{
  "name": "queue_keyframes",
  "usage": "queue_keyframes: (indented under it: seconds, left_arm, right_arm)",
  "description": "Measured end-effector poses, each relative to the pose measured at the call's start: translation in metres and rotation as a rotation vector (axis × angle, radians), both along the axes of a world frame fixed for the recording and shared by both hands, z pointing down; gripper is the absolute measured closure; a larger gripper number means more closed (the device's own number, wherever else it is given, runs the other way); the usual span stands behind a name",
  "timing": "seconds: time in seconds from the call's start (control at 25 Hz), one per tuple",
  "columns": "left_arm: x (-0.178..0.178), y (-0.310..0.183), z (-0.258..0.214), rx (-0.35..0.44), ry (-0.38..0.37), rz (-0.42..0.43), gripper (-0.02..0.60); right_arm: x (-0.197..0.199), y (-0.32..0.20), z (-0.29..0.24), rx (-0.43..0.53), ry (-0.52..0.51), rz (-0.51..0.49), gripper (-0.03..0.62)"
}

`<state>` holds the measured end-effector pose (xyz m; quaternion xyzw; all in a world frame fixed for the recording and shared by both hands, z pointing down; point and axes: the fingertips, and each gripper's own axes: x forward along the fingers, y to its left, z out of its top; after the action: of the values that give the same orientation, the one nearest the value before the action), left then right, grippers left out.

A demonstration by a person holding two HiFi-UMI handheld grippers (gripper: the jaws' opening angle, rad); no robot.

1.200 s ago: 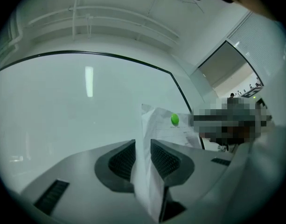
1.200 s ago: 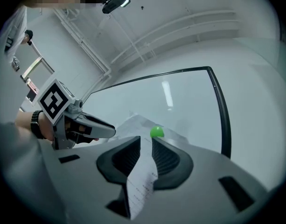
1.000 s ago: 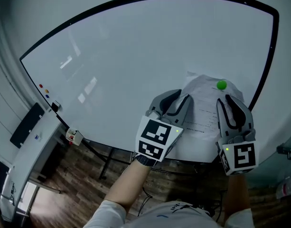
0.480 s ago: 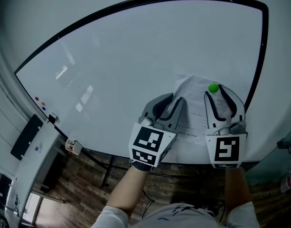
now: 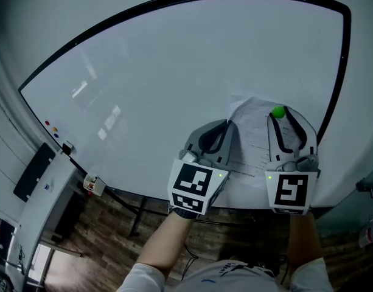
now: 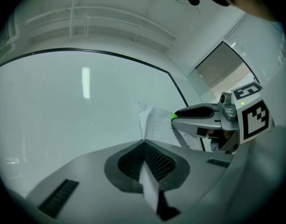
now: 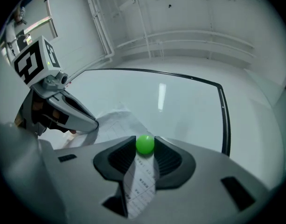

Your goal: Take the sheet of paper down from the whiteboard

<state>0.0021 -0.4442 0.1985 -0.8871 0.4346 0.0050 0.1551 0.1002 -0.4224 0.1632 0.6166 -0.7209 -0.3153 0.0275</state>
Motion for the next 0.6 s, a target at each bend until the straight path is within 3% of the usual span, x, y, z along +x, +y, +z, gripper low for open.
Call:
queue_keyframes:
  seconds: [0.36, 0.6]
  left_arm:
    - [-0.01, 0.015, 0.018, -0.043, 0.046, 0.005, 0.569]
    - [-0.018, 0.032, 0.04, -0.082, 0.058, -0.017, 0.569]
  right_arm:
    - [0.002, 0.017, 0.014, -0.029, -0.145, -0.175, 0.462]
    - [0.005, 0.032, 0.039, -0.122, -0.278, -0.316, 0.462]
